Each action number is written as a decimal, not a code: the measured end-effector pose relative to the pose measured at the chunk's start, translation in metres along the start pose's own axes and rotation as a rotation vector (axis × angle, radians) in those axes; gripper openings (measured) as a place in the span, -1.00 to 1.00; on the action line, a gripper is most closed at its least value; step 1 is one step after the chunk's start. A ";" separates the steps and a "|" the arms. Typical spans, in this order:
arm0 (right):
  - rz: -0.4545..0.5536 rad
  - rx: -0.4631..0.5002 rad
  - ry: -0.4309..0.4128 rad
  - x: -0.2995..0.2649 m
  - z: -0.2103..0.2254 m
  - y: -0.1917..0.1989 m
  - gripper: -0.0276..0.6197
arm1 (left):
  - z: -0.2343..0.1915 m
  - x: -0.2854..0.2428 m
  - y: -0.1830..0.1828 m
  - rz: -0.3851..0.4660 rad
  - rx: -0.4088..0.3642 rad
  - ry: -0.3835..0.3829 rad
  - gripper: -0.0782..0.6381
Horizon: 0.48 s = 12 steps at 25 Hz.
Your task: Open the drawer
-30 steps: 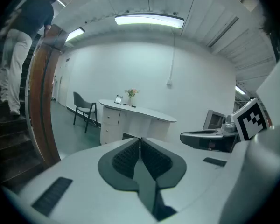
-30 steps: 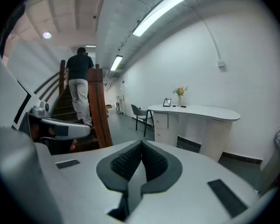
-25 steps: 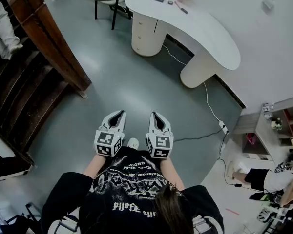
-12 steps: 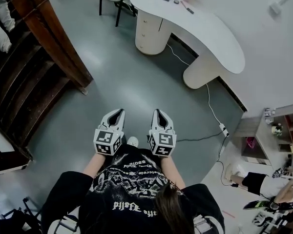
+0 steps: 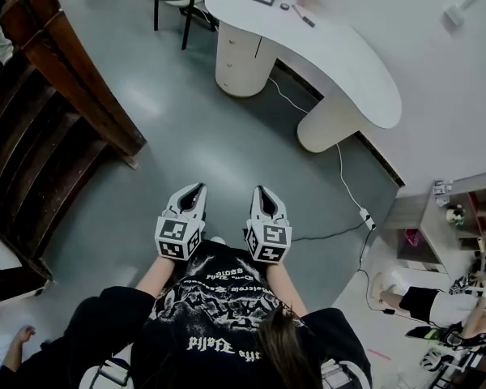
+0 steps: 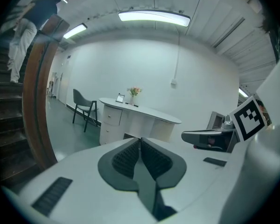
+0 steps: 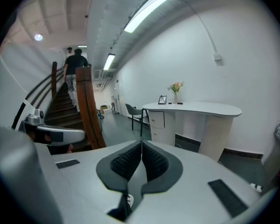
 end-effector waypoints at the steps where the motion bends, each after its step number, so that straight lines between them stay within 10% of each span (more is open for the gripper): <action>1: -0.007 -0.004 -0.002 -0.006 0.001 -0.003 -0.83 | -0.004 -0.006 -0.005 -0.001 0.000 0.006 -0.69; 12: -0.004 -0.044 0.012 -0.074 0.000 -0.067 -0.83 | -0.066 -0.065 -0.071 -0.003 -0.008 0.063 -0.69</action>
Point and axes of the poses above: the fingertips, and each gripper's own axes: x backward along the fingers, z to its right, y out of its underside, the point moved 3 cm from there along x, backward along the fingers, and after that the axes turned 12 degrees about -z, right-handed, at the moved point
